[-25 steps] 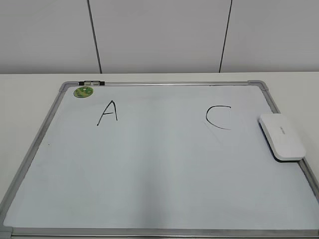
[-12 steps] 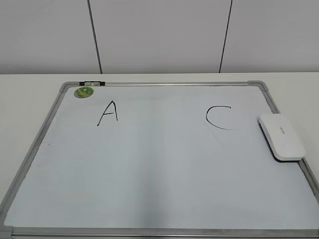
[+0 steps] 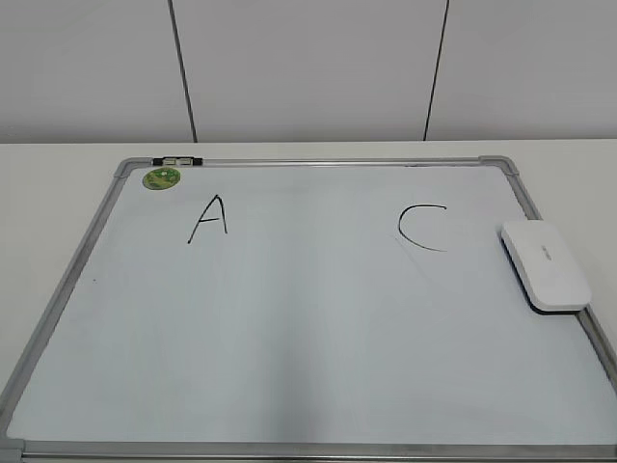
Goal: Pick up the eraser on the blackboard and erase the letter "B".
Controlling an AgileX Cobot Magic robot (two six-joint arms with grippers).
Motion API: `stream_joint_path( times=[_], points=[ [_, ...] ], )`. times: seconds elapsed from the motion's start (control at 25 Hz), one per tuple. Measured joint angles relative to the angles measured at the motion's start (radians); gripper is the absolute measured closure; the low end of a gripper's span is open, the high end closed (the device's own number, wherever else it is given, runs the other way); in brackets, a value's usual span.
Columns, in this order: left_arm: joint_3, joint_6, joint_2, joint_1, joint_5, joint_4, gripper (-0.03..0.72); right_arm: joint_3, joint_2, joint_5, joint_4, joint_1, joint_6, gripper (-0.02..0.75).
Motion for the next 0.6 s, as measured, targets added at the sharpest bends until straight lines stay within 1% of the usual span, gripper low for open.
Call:
stream_joint_path(
  times=[0.6],
  points=[
    [0.000, 0.000, 0.000, 0.000, 0.000, 0.000, 0.443, 0.000, 0.000, 0.000, 0.000, 0.000, 0.000, 0.152]
  ],
)
